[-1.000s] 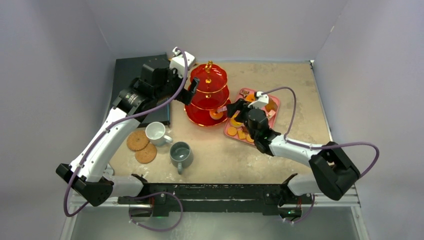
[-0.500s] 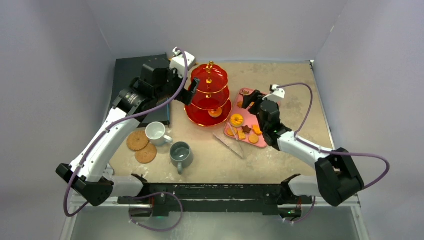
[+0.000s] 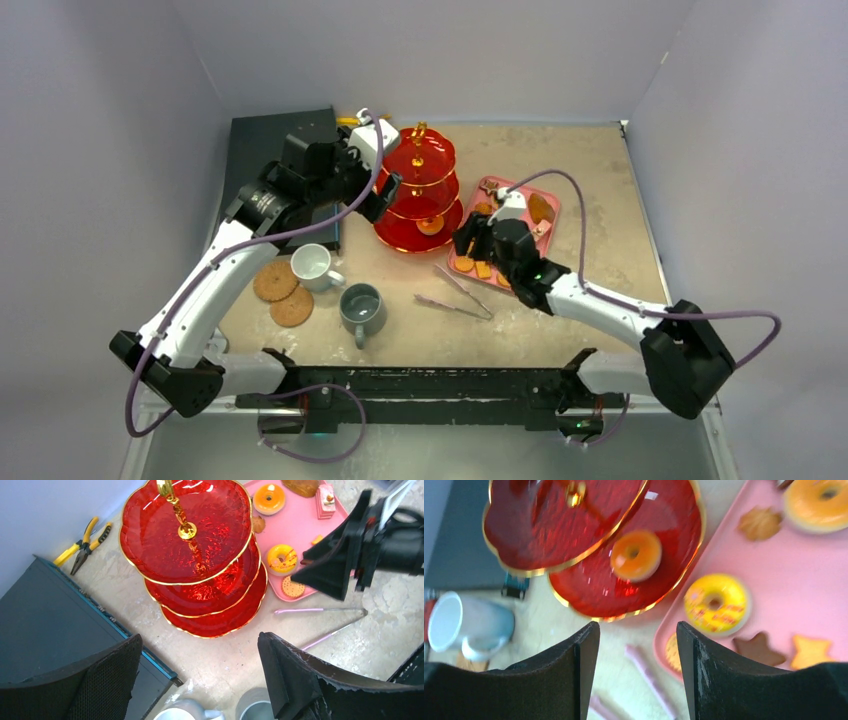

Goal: Serve the afternoon tea
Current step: Pick up the clamp from the center of the board.

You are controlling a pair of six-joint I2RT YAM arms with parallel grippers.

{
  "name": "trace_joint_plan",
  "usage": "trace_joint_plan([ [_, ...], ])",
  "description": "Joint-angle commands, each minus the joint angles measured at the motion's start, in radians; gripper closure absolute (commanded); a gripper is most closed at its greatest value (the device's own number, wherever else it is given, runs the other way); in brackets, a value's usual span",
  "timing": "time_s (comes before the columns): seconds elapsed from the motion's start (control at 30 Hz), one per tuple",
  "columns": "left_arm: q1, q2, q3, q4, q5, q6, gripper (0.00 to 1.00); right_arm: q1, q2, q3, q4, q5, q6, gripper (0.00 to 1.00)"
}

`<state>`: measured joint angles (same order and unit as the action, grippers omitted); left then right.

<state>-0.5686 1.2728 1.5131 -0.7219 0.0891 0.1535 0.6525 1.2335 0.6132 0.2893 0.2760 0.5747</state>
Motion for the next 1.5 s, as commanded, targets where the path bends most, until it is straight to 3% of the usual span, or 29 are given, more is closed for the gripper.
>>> trace_joint_plan([
  [0.0, 0.008, -0.039, 0.001, 0.016, 0.074, 0.077, 0.15, 0.067, 0.066, -0.032, -0.088, -0.036, 0.041, 0.4],
  [0.3, 0.007, -0.047, 0.021, -0.005, 0.124, 0.077, 0.2, 0.11, 0.221, -0.032, -0.045, -0.096, 0.029, 0.49],
  [0.7, 0.007, -0.05, 0.019, -0.011, 0.156, 0.086, 0.22, 0.174, 0.226, -0.076, -0.038, -0.062, 0.07, 0.49],
  [0.8, 0.007, -0.052, 0.017, -0.011, 0.156, 0.086, 0.22, 0.197, 0.199, -0.06, -0.083, 0.014, 0.074, 0.42],
  [1.0, 0.007, -0.056, 0.019, -0.014, 0.146, 0.089, 0.22, 0.212, 0.027, -0.069, -0.159, 0.093, 0.077, 0.4],
  [1.47, 0.007, -0.055, 0.019, -0.019, 0.157, 0.09, 0.24, 0.225, 0.026, -0.136, -0.193, -0.014, 0.153, 0.48],
])
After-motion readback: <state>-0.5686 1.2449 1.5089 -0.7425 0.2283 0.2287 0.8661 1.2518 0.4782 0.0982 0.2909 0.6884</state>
